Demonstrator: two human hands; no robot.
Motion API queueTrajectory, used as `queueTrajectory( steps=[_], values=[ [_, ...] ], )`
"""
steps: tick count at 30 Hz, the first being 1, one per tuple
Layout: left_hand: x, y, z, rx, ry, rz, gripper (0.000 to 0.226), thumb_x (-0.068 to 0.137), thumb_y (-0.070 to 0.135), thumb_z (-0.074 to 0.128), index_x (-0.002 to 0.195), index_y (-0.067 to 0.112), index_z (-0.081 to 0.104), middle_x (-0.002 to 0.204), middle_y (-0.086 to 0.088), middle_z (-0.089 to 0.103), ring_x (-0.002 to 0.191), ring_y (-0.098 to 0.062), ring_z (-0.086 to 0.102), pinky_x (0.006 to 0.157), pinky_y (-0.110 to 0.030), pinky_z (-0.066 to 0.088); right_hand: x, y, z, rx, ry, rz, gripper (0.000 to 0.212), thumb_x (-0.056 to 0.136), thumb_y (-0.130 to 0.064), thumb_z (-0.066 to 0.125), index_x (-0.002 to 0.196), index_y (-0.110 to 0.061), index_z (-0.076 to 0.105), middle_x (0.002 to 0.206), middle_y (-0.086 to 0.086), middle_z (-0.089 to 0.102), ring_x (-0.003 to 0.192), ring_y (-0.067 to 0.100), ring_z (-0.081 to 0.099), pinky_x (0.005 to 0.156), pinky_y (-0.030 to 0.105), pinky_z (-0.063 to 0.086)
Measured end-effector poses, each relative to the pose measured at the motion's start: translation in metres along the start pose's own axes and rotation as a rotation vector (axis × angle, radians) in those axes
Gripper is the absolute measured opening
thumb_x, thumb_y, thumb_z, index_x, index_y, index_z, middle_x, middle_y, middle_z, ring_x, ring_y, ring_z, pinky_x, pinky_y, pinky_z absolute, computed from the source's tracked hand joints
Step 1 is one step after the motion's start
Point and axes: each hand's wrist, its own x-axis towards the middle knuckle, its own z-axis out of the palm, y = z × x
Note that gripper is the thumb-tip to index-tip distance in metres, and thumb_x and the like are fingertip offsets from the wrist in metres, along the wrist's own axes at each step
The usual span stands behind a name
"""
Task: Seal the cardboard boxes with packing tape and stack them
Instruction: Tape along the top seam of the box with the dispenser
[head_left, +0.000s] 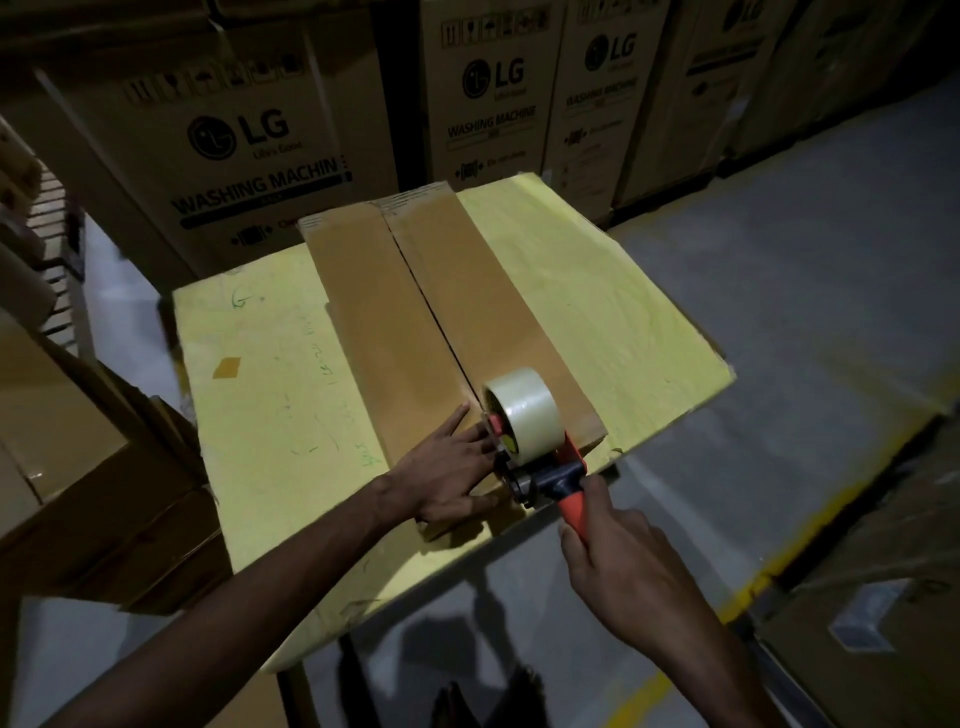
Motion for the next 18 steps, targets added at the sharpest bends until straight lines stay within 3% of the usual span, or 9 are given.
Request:
queueTrajectory(
  steps=[4,12,18],
  values=[
    [-0.004,-0.002,-0.002,0.007,-0.002,-0.002,0.066,0.105,0.059,0.026,0.164,0.031,0.021,0.170,0.001,0.025,0.160,-0.015,0.004,0.125,-0.060,-0.011,-0.001,0.004,0.009,-0.010,0.014,0.003,0.048,0.108,-0.044,0.038,0.148,-0.028,0.017,0.107,0.000,0.050,0.081,0.015,0.050,0.066,0.031,0.039],
    [-0.004,0.002,-0.006,-0.068,0.008,-0.019,0.059,0.105,0.055,0.035,0.157,0.026,0.037,0.165,-0.001,0.036,0.156,-0.017,0.020,0.124,-0.066,-0.003,-0.017,0.022,0.029,-0.012,0.074,-0.007,0.047,0.107,-0.042,0.041,0.145,-0.030,0.016,0.095,-0.005,0.054,0.073,0.011,0.048,0.056,0.025,0.035],
    [0.005,-0.009,-0.007,-0.053,-0.019,-0.025,0.070,0.105,0.068,0.021,0.165,0.032,0.016,0.173,0.003,0.013,0.160,-0.017,-0.008,0.123,-0.065,-0.012,-0.021,0.047,0.048,0.049,0.136,-0.056,0.035,0.106,-0.040,0.045,0.133,-0.036,0.023,0.088,-0.006,0.057,0.074,0.010,0.054,0.057,0.028,0.039]
  ],
)
